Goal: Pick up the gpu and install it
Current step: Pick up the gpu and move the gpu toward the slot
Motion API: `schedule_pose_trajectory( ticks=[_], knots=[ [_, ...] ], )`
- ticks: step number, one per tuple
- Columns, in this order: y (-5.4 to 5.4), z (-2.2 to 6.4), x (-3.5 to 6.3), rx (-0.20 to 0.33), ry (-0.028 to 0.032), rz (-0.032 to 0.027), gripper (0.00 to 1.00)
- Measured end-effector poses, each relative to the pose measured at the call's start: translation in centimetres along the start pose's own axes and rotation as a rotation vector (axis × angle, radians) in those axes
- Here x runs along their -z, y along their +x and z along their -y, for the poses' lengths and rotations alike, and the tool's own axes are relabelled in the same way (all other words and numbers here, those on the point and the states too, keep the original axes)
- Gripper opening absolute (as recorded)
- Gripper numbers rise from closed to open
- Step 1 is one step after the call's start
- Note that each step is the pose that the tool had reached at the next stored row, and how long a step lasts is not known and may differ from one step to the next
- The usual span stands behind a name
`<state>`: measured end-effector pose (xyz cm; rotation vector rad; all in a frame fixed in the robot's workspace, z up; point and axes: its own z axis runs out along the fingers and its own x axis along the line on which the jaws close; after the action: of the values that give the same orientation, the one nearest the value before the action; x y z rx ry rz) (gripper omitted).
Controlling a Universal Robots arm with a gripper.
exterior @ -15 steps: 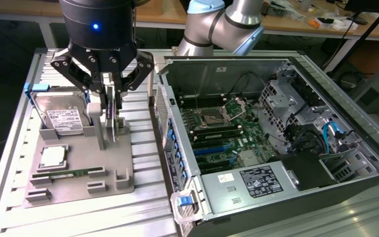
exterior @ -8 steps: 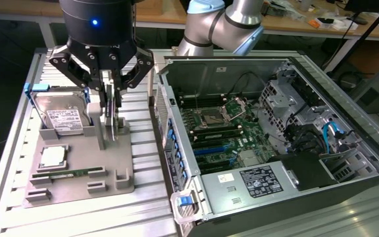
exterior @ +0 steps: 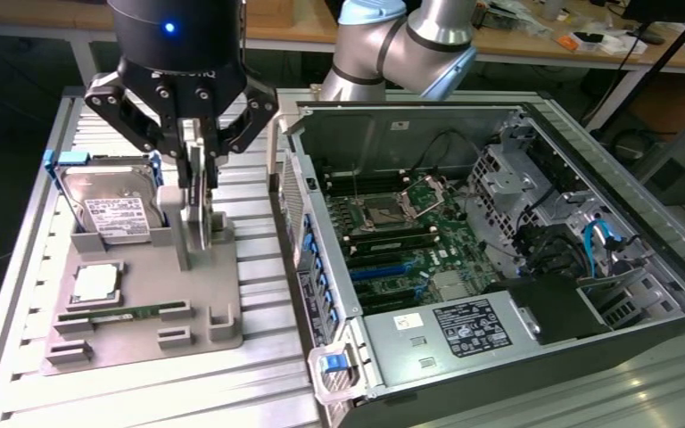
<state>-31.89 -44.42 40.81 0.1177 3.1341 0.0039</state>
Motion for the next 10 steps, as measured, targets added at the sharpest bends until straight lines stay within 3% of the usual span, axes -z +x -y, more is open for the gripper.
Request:
schedule_pose_trajectory(
  ticks=[10],
  knots=[
    [-0.01,0.0,0.71,0.0,0.0005,-0.0072,0.27]
  ],
)
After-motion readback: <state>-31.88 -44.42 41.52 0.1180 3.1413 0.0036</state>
